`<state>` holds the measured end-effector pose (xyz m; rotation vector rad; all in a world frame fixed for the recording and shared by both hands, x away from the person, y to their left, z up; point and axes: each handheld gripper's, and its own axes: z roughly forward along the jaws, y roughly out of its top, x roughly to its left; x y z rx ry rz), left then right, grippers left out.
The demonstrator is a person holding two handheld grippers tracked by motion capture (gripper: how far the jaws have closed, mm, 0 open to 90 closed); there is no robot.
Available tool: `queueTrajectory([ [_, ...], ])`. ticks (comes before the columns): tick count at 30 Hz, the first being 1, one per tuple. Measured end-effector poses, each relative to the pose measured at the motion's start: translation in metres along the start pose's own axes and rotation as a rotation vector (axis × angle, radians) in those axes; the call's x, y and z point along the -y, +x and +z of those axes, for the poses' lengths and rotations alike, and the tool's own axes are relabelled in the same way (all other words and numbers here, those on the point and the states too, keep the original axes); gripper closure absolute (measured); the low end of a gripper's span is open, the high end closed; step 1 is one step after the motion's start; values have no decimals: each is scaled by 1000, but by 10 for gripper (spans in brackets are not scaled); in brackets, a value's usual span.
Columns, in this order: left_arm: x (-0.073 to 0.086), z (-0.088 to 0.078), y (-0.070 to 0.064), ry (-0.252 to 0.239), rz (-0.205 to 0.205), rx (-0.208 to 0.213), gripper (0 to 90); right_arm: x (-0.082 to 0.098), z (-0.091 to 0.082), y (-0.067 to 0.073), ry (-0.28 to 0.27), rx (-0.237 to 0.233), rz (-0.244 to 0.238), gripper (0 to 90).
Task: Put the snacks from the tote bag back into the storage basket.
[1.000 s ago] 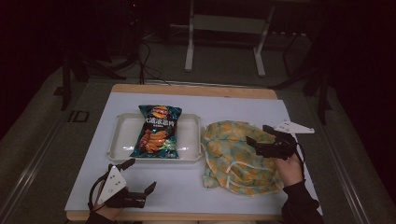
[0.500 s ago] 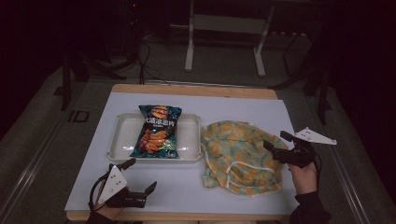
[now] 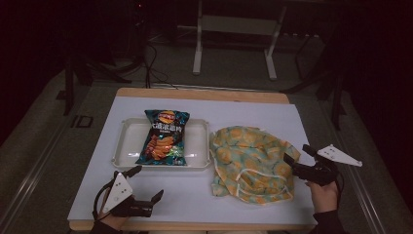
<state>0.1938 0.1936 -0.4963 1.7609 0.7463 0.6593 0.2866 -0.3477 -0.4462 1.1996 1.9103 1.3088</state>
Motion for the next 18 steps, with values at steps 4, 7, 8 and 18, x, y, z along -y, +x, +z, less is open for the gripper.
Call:
queueTrajectory([
  [4,0,0,0,0,0,1,4,7,-2,0,1,-4,16,141],
  [7,0,0,1,1,0,0,4,9,-2,0,2,-1,16,142],
  [8,0,0,1,1,0,0,4,9,-2,-1,0,-3,19,142],
  [18,0,-1,1,-2,-3,-3,4,12,1,0,16,-3,6,143],
])
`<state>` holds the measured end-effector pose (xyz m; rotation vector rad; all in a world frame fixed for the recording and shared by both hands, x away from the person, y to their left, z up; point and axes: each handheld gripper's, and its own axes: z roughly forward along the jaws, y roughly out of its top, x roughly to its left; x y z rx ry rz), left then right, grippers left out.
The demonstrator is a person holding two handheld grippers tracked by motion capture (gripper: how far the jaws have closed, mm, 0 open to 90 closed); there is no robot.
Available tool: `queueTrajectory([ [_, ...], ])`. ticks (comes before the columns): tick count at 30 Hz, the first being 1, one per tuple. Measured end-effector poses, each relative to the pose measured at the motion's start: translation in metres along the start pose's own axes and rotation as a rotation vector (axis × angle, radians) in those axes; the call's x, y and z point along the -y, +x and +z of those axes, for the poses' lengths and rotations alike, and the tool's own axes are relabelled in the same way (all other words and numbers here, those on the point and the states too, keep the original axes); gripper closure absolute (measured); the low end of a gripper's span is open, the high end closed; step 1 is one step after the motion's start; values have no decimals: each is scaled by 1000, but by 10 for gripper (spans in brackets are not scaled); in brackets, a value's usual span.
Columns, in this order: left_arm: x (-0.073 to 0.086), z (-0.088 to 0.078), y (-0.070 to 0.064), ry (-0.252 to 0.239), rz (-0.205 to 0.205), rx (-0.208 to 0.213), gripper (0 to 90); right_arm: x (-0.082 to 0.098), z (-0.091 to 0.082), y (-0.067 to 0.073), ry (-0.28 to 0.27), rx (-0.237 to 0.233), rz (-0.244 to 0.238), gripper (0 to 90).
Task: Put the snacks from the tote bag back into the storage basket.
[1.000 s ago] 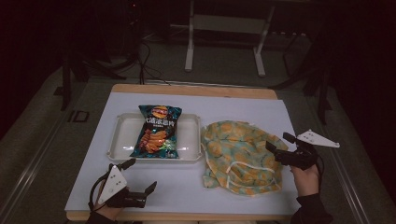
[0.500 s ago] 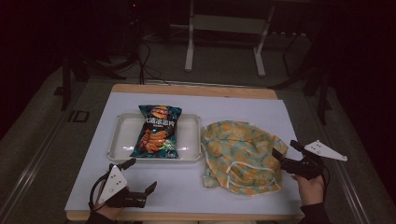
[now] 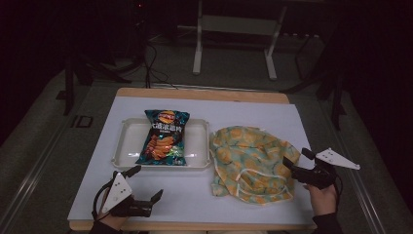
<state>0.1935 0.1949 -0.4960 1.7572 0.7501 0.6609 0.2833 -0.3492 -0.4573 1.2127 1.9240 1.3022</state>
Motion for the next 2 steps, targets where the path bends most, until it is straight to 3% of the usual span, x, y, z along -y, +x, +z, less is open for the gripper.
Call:
queueTrajectory([
  [2,0,0,0,0,1,0,4,0,0,0,1,-2,1,143],
])
